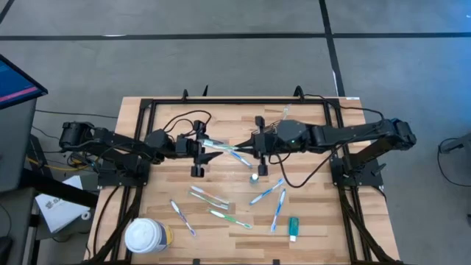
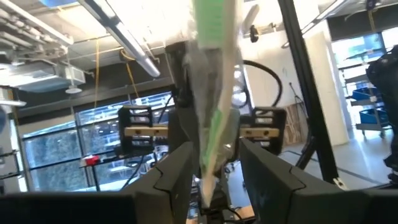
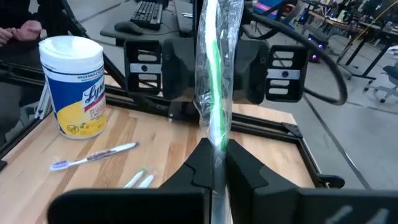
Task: Pick & Place toothbrushing station
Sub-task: Put the green toothbrush into the mesh organizer
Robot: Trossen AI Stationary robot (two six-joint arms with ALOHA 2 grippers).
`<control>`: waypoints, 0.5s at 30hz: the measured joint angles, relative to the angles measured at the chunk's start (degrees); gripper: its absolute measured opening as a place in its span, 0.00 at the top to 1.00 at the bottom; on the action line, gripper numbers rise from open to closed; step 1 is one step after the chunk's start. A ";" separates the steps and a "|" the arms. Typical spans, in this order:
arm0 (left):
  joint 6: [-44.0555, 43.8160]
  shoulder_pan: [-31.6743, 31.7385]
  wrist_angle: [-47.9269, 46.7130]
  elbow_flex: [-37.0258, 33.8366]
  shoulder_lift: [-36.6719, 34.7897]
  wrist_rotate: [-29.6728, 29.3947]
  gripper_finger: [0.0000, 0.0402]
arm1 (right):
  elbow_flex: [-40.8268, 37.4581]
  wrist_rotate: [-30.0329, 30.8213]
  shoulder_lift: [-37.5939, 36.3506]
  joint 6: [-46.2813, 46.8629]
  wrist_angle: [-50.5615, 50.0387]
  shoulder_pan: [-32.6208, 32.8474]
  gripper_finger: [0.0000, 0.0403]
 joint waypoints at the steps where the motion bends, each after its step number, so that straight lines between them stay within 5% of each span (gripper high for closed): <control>1: 0.00 0.00 0.00 0.00 0.00 0.00 0.69 | -0.20 -0.03 0.00 0.00 -0.03 -0.13 0.98; 15: -0.02 0.04 2.30 0.00 0.02 0.03 0.69 | -0.22 -1.54 0.89 0.01 2.00 -1.31 0.98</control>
